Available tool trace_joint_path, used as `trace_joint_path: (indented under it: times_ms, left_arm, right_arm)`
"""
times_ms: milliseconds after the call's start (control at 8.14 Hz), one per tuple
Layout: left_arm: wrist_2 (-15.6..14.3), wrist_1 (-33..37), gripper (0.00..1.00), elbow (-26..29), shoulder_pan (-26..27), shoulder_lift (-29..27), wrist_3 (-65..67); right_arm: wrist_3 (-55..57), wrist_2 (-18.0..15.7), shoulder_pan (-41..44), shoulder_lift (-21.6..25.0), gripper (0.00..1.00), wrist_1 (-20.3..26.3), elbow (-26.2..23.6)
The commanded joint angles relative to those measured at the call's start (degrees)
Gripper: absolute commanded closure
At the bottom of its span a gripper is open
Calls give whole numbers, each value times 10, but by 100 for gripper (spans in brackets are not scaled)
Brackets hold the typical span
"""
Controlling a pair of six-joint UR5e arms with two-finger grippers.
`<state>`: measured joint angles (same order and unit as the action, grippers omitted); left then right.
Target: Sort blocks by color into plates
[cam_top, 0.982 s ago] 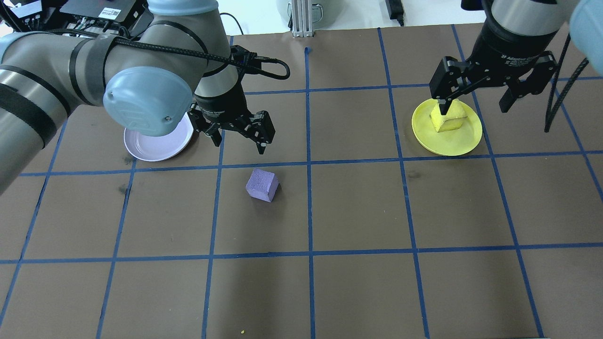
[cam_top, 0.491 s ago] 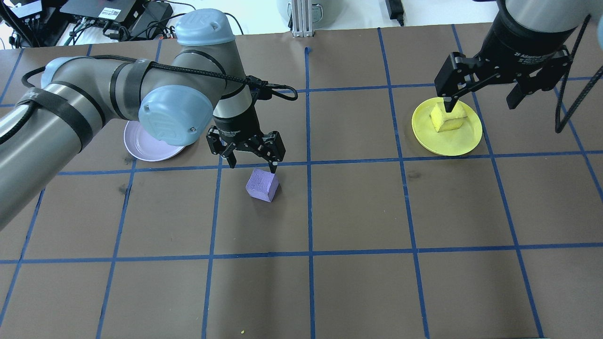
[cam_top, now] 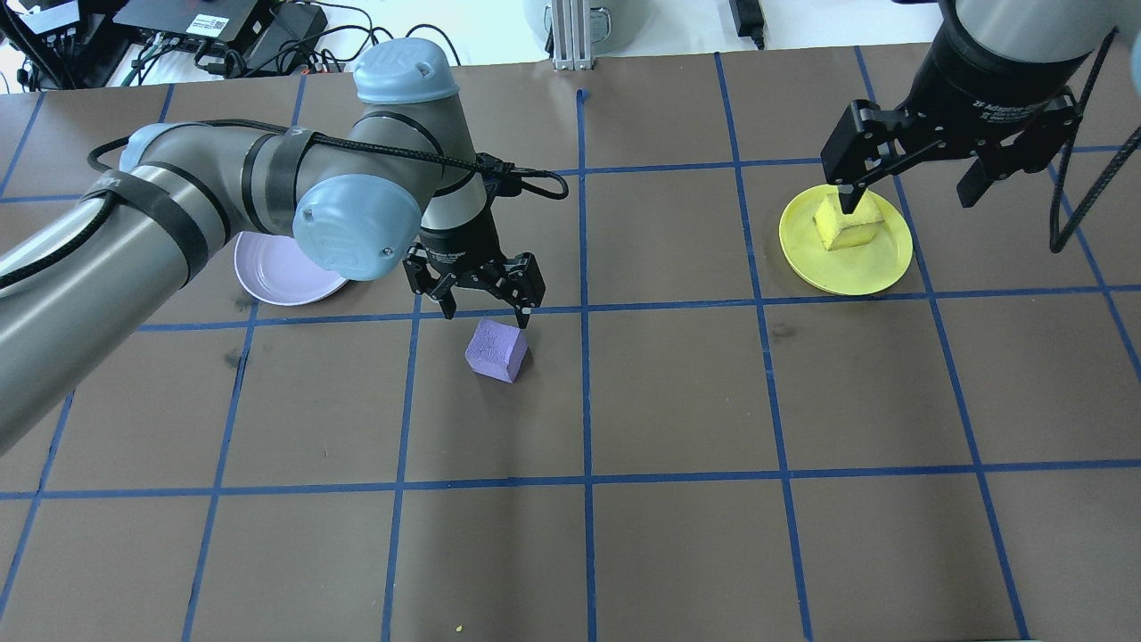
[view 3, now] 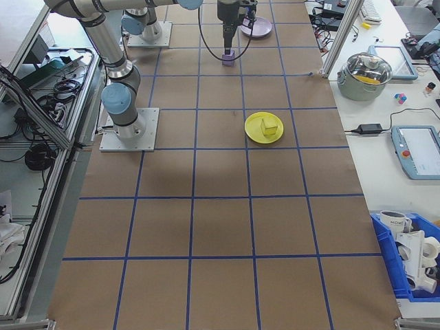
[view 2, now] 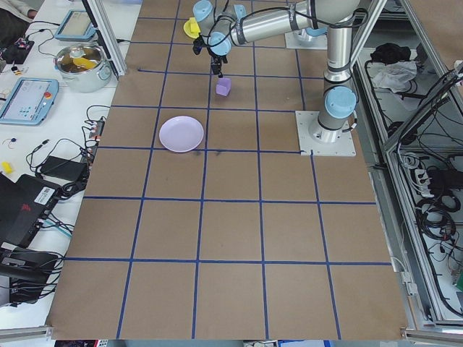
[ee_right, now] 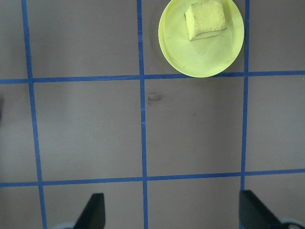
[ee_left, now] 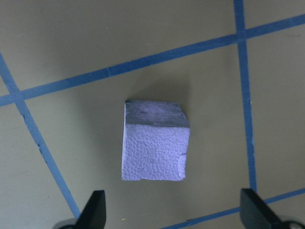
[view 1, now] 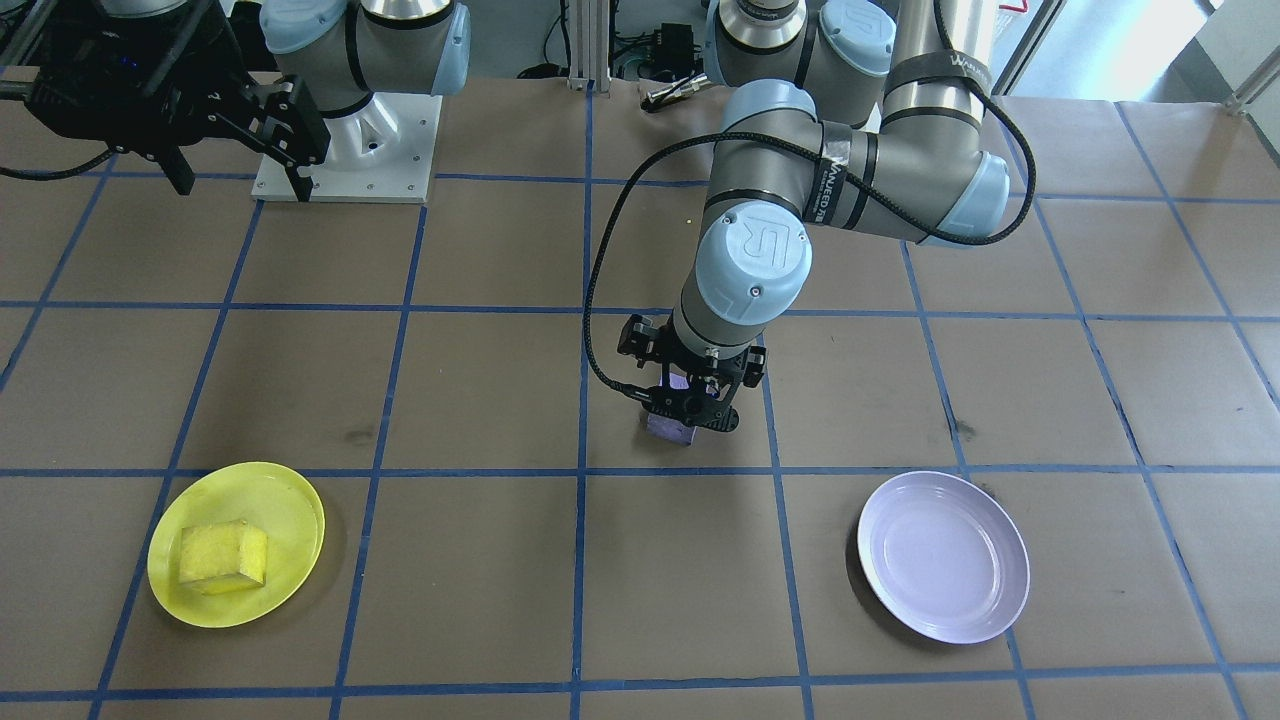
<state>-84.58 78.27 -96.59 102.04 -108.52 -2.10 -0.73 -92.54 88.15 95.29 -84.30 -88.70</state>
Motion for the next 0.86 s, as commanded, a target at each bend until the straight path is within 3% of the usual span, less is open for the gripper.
trace_joint_path:
  times_ms: [0,737]
  left_arm:
    - [-44,-12,0,-12,0,-19,2]
    - [-39,-73,0,-36,1,-55,2]
  right_arm:
    - [0,0,0,1,0,0,-2]
    - [0,-1,0,0,0,-2,-2]
